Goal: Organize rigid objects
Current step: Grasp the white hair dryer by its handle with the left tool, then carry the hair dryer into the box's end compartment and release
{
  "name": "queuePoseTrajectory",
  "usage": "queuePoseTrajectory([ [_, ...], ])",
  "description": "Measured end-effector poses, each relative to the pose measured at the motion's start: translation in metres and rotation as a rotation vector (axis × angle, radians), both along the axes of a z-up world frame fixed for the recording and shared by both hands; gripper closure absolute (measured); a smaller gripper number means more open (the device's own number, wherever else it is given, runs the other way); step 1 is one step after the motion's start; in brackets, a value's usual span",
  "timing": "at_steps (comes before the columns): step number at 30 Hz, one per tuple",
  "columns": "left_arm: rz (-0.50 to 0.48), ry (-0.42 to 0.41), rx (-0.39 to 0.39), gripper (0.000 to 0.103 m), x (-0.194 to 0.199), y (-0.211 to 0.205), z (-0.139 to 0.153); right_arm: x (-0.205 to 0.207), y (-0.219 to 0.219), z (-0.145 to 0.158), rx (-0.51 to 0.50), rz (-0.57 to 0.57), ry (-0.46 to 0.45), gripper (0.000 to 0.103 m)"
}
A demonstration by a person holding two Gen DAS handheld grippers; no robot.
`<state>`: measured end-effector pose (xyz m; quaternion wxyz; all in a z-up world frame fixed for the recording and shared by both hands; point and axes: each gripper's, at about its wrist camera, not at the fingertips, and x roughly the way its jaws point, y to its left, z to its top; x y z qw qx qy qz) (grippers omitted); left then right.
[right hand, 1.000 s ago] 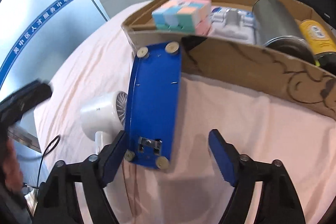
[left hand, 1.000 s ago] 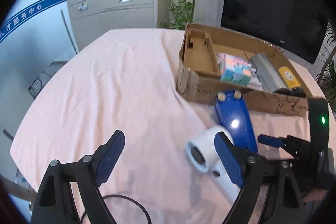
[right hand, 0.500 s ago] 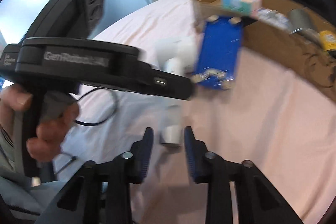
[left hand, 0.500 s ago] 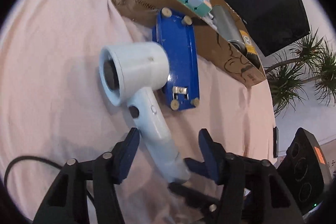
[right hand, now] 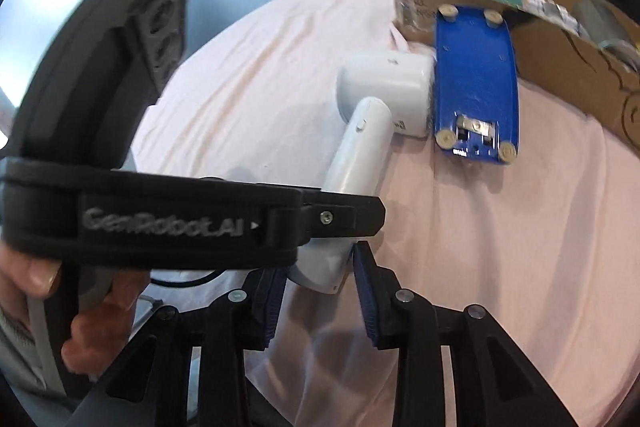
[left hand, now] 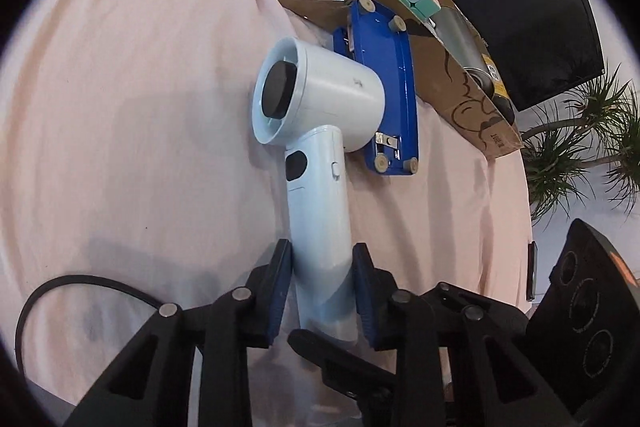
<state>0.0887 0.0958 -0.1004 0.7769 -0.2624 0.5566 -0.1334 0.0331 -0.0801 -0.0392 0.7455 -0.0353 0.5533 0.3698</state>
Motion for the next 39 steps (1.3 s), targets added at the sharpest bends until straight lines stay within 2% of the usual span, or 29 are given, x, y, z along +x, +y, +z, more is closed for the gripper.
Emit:
queuePoseTrajectory([
  [3,0.008,-0.006,0.022,0.075,-0.003,0.001,0.002,-0.005,0.009,0.001,-0.033,-0.008,-0.030,0.071],
  [6,0.017,-0.050,0.045,0.073,-0.005,-0.001,0.018,-0.010,0.007,0.010,0.002,-0.023,-0.050,0.071],
  [8,0.011,-0.107,0.056,0.073,-0.003,0.000,0.041,-0.005,0.006,0.029,0.044,-0.045,-0.093,0.071],
  [11,-0.021,-0.252,0.127,0.074,0.008,-0.003,0.093,0.005,0.008,0.066,0.098,-0.070,-0.204,0.071],
  [15,-0.059,-0.408,0.183,0.074,0.051,-0.004,0.154,0.041,0.011,0.122,0.151,-0.111,-0.367,0.071],
  [17,-0.070,-0.441,0.180,0.074,0.078,-0.001,0.169,0.071,0.019,0.137,0.161,-0.129,-0.410,0.070],
  [19,-0.077,-0.442,0.164,0.074,0.112,0.006,0.177,0.105,0.027,0.145,0.167,-0.152,-0.410,0.070],
  [22,-0.084,-0.407,0.138,0.074,0.161,0.016,0.174,0.162,0.045,0.142,0.162,-0.173,-0.386,0.070],
  [26,-0.092,-0.316,0.069,0.074,0.221,0.029,0.148,0.237,0.066,0.118,0.102,-0.174,-0.321,0.070],
  [28,-0.077,-0.252,0.014,0.074,0.248,0.040,0.127,0.269,0.072,0.098,0.089,-0.168,-0.271,0.070],
  [29,-0.071,-0.226,-0.001,0.073,0.258,0.042,0.117,0.288,0.076,0.087,0.080,-0.154,-0.217,0.071],
  [31,-0.047,-0.166,-0.070,0.081,0.274,0.052,0.090,0.309,0.080,0.075,0.070,-0.132,-0.174,0.075],
  [33,-0.023,-0.137,-0.101,0.080,0.276,0.054,0.074,0.325,0.087,0.064,0.049,-0.097,-0.154,0.083],
  [36,0.028,-0.115,-0.137,0.081,0.274,0.059,0.057,0.337,0.089,0.045,0.016,-0.074,-0.121,0.083],
  [39,0.060,-0.107,-0.150,0.081,0.265,0.061,0.047,0.341,0.081,0.030,-0.027,-0.101,-0.100,0.083],
])
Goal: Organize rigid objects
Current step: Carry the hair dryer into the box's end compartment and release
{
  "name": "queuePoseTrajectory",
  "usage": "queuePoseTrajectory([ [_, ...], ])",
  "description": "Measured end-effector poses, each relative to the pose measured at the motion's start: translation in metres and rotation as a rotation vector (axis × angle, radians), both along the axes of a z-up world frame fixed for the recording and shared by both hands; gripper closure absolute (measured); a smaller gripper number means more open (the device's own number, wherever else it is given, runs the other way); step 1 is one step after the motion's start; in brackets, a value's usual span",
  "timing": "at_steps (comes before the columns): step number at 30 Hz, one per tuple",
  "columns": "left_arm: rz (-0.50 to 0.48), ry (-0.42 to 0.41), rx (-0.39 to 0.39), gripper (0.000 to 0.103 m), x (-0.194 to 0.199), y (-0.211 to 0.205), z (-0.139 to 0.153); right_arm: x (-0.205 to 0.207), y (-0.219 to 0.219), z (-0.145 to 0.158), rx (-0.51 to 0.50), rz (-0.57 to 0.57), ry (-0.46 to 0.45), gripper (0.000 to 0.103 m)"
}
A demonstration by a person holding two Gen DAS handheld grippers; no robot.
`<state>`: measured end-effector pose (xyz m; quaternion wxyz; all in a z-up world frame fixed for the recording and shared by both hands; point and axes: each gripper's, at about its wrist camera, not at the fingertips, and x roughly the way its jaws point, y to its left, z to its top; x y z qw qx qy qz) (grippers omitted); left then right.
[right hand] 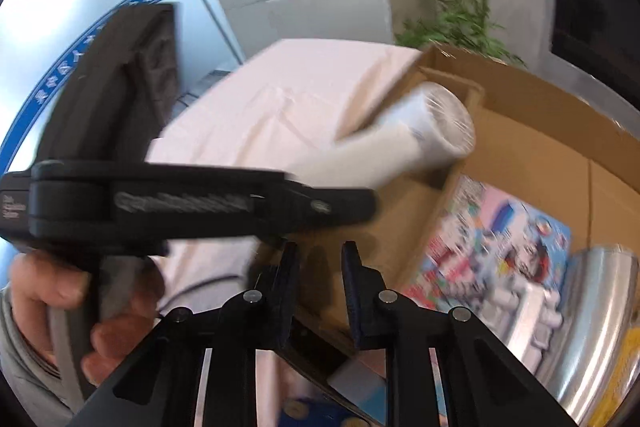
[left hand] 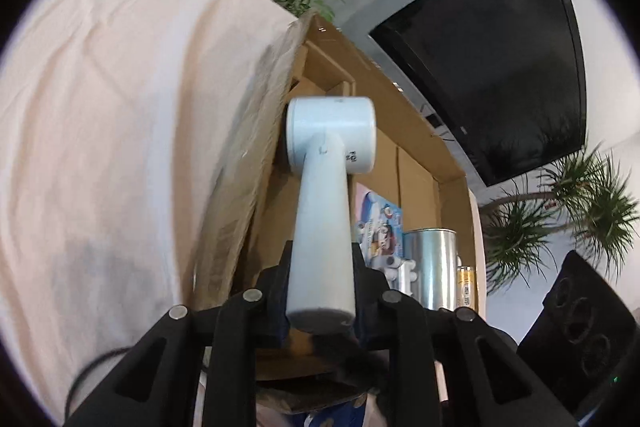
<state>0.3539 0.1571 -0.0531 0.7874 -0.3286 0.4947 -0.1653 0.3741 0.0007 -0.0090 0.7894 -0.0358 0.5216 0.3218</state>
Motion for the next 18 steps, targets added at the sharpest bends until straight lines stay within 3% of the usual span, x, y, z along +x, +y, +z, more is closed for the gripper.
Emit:
queuePoseTrajectory([
  [3,0.006,0.007,0.031,0.081,-0.007,-0.009,0.000,-0.004,-0.019,-0.003,0.045,-0.028,0.030,0.086],
  [6,-0.030,-0.020,0.163,0.081,-0.010,-0.026,0.012,-0.011,-0.034,0.012,0.055,-0.053,-0.009,0.082],
  [8,-0.013,-0.059,0.239,0.081,-0.014,-0.028,0.022,-0.010,-0.043,0.019,0.074,-0.075,-0.018,0.076],
  [9,0.001,-0.083,0.259,0.081,-0.016,-0.027,0.028,-0.014,-0.048,0.023,0.075,-0.087,-0.028,0.068],
  [10,0.006,-0.111,0.276,0.081,-0.019,-0.025,0.034,-0.017,-0.052,0.027,0.072,-0.101,-0.046,0.061],
  [12,0.011,-0.151,0.297,0.078,-0.025,-0.023,0.044,-0.023,-0.059,0.030,0.069,-0.110,-0.068,0.055],
  [18,-0.005,-0.189,0.358,0.078,-0.034,-0.020,0.050,-0.033,-0.068,0.046,0.100,-0.128,-0.088,0.054],
])
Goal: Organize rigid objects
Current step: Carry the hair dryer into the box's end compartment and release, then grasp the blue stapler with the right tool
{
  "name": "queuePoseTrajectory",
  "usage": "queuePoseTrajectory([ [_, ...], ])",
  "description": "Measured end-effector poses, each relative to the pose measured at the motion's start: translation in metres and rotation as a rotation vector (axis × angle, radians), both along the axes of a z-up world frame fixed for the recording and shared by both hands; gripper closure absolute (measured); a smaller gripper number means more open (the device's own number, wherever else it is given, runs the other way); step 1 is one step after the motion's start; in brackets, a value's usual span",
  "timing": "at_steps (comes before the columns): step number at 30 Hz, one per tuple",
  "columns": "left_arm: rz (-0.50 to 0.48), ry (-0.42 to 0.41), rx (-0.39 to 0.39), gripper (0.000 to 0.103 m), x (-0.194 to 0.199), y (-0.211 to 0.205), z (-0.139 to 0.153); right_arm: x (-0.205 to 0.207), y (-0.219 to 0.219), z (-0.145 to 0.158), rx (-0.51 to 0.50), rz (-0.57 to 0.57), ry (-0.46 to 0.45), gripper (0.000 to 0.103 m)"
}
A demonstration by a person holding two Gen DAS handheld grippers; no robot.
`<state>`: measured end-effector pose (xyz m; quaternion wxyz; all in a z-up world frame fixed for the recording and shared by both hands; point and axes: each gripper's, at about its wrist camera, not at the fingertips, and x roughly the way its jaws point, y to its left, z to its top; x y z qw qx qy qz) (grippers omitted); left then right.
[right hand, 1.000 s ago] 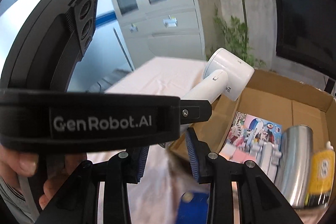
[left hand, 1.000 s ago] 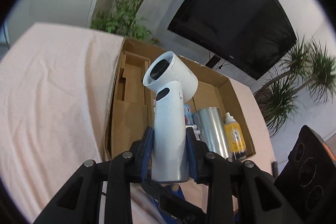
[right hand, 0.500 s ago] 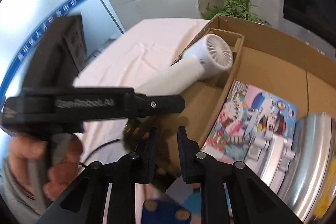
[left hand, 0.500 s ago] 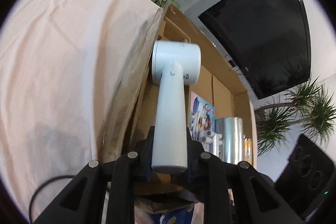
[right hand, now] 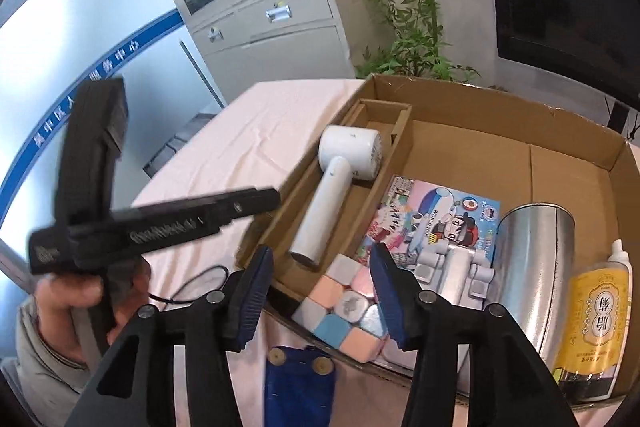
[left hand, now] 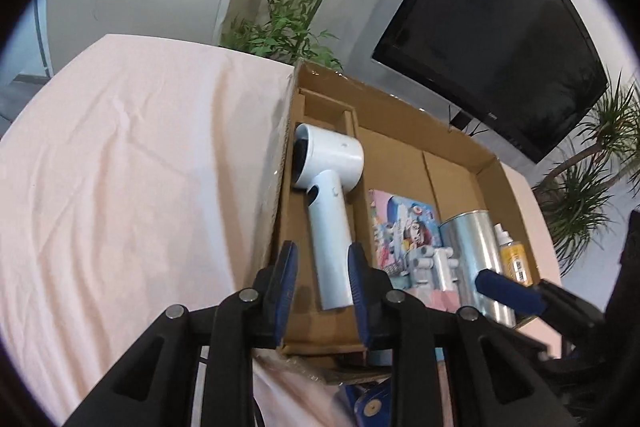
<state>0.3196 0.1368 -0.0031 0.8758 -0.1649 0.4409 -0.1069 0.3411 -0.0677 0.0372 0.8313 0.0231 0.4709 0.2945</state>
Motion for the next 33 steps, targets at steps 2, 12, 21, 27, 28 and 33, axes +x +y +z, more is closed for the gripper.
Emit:
queuePoseTrajectory([
  [2,0.010,-0.078,0.072,0.075,-0.018,-0.005,0.011,-0.016,0.000,0.009,0.022,0.019,-0.011,0.054],
  [12,0.042,-0.224,0.307,0.001,-0.144,-0.025,0.008,-0.117,-0.050,-0.032,0.037,0.006,0.041,0.000],
  [21,0.051,-0.018,0.033,0.001,-0.167,-0.029,-0.047,-0.155,-0.003,-0.103,-0.189,0.058,0.073,0.054],
  [27,0.038,-0.036,0.045,0.001,-0.175,-0.046,-0.043,-0.186,-0.019,-0.099,-0.284,0.099,-0.019,0.055],
  [28,0.031,-0.038,0.042,0.001,-0.177,-0.049,-0.042,-0.194,-0.029,-0.096,-0.315,0.102,-0.038,0.055],
  [33,-0.022,-0.043,0.023,0.001,-0.175,-0.075,-0.044,-0.223,-0.094,-0.090,-0.557,0.062,-0.136,0.055],
])
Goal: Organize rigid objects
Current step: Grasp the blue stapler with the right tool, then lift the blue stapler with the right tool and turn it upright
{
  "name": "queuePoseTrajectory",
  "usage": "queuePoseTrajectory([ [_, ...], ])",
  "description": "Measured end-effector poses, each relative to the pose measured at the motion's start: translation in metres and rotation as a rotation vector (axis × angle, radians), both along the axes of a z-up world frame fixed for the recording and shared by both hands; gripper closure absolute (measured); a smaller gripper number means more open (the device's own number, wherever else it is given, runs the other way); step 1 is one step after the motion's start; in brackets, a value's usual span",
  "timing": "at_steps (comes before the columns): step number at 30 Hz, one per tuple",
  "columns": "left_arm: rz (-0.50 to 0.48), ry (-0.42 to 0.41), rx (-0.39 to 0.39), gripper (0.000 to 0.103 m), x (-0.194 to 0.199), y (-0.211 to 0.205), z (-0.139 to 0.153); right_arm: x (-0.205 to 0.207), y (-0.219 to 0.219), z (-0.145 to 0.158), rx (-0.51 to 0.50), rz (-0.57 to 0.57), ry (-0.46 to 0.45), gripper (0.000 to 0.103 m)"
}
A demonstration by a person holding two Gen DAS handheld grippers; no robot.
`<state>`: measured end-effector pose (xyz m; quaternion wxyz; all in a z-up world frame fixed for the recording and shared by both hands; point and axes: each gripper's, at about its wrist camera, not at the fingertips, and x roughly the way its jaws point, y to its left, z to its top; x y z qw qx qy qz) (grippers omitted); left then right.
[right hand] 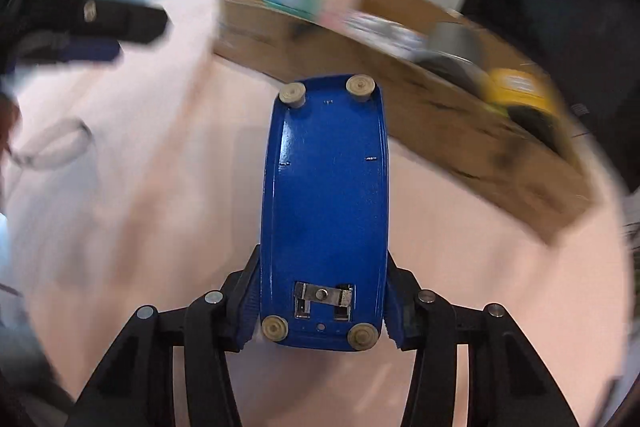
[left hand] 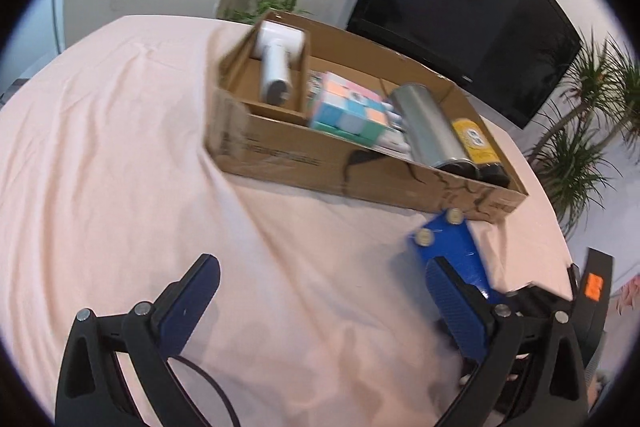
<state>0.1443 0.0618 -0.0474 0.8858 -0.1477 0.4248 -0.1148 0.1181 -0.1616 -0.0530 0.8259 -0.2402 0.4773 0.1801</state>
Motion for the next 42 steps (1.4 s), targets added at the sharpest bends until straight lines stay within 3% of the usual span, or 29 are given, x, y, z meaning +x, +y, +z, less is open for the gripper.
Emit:
queuePoseTrajectory([
  [2,-0.023,0.009,-0.020,0.001,0.003,-0.010,-0.003,-0.015,-0.013,0.001,-0.190,0.057,-0.122,0.055],
  [4,-0.045,0.029,-0.035,0.001,0.008,-0.020,-0.008,-0.025,-0.014,0.000,-0.293,0.122,-0.203,0.055],
  [6,-0.069,0.052,-0.053,0.001,0.010,-0.028,-0.012,-0.043,-0.001,0.002,-0.320,0.208,-0.266,0.057],
  [8,-0.078,0.071,-0.073,0.001,0.011,-0.033,-0.013,-0.060,0.008,0.012,-0.212,0.274,-0.299,0.052],
  [9,-0.079,0.077,-0.085,0.001,0.010,-0.033,-0.014,-0.063,0.009,0.019,-0.154,0.270,-0.310,0.036],
  [10,-0.076,0.083,-0.090,0.001,0.010,-0.032,-0.014,-0.065,0.006,0.028,-0.075,0.227,-0.313,0.020],
  [12,-0.069,0.094,-0.099,0.001,0.007,-0.032,-0.015,-0.056,-0.008,0.041,0.025,0.100,-0.293,0.014],
  [14,-0.070,0.100,-0.105,0.001,0.005,-0.033,-0.016,-0.033,-0.026,0.044,0.121,-0.094,-0.221,0.013],
  [17,-0.083,0.104,-0.106,0.001,0.005,-0.040,-0.018,0.003,-0.056,0.029,0.310,-0.325,-0.008,0.016],
  [19,-0.094,0.106,-0.106,0.001,0.005,-0.045,-0.019,0.016,-0.064,0.014,0.423,-0.413,0.109,0.034],
  [20,-0.100,0.106,-0.106,0.001,0.005,-0.047,-0.018,0.020,-0.060,0.008,0.427,-0.426,0.128,0.036],
  [23,-0.113,0.101,-0.091,0.001,0.004,-0.050,-0.016,0.021,-0.046,0.007,0.379,-0.395,0.077,0.052],
  [24,-0.113,0.099,-0.090,0.001,0.004,-0.049,-0.016,0.019,-0.044,0.007,0.351,-0.372,0.058,0.068],
  [26,-0.112,0.092,-0.091,0.001,0.004,-0.049,-0.015,0.017,-0.033,0.009,0.221,-0.278,-0.014,0.073],
  [28,-0.106,0.092,-0.099,0.001,0.004,-0.048,-0.016,0.007,-0.024,0.012,0.109,-0.185,-0.104,0.094],
  [29,-0.103,0.094,-0.106,0.001,0.003,-0.047,-0.017,0.002,-0.012,0.010,0.008,-0.114,-0.147,0.095],
  [32,-0.090,0.101,-0.122,0.001,0.001,-0.043,-0.020,-0.006,0.005,0.003,-0.129,-0.001,-0.226,0.094],
  [37,-0.067,0.108,-0.128,0.001,-0.003,-0.034,-0.021,-0.027,0.019,-0.002,-0.212,0.080,-0.310,0.094],
  [39,-0.053,0.106,-0.128,0.001,-0.003,-0.029,-0.021,-0.049,0.039,-0.017,-0.370,0.228,-0.425,0.094],
  [41,-0.037,0.101,-0.133,0.001,-0.003,-0.023,-0.020,-0.068,0.056,-0.032,-0.467,0.385,-0.477,0.091],
  [42,-0.021,0.102,-0.135,0.001,-0.003,-0.019,-0.020,-0.077,0.064,-0.038,-0.469,0.451,-0.461,0.091],
])
